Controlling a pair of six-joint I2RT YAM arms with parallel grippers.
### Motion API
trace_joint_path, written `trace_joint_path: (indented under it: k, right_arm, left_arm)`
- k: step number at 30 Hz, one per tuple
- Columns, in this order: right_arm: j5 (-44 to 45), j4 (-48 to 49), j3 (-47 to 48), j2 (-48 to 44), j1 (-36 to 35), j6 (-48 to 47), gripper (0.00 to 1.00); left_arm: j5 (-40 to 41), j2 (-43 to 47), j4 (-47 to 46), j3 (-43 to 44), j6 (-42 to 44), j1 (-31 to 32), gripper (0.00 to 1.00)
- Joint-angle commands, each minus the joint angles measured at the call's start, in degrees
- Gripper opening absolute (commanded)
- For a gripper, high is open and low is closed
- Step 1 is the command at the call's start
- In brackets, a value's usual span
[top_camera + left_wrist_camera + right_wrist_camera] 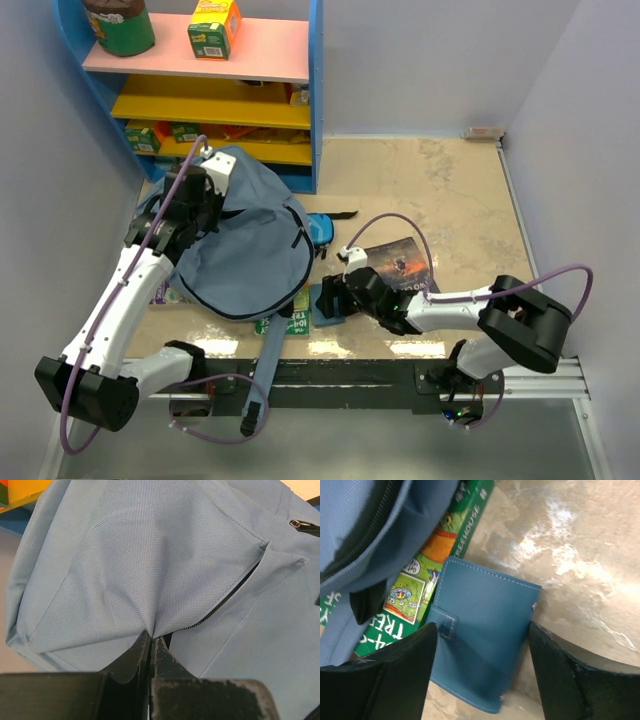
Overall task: Pack the student bag
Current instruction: Pick up the personal item from the center of the board.
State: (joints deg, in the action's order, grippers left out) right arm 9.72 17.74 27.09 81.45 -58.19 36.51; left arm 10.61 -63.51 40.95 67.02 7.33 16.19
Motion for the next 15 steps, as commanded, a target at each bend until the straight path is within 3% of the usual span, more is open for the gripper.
trace_joint_path:
  k: [1, 3, 6, 7, 15]
  right_arm:
    - [-3.21, 3.16, -0.46, 5.29, -2.01, 5.4, 0.65]
    - [-2.16, 3.8, -0.46, 6.97, -2.88, 6.29, 0.52]
    - [1.16, 3.54, -0.72, 4.61, -3.33, 6.99, 0.17]
    - [2.14, 2.14, -0.99, 3.29, -3.33, 7.08, 0.0]
    - [8.91, -9.64, 1.82, -14.98, -3.33, 4.19, 0.0]
  left_arm:
    - [-1.21, 1.81, -4.03, -0.4, -1.62, 0.07, 0.0]
    - [-1.47, 1.81, -4.03, -0.75, -1.71, 0.07, 0.0]
    - [-2.17, 1.72, -4.04, -1.11, -1.71, 0.07, 0.0]
    - [-2.26, 1.54, -4.03, -1.19, -1.8, 0.07, 0.0]
    - [-3.84, 1.02, -4.91, -2.25, -3.2, 0.08, 0.0]
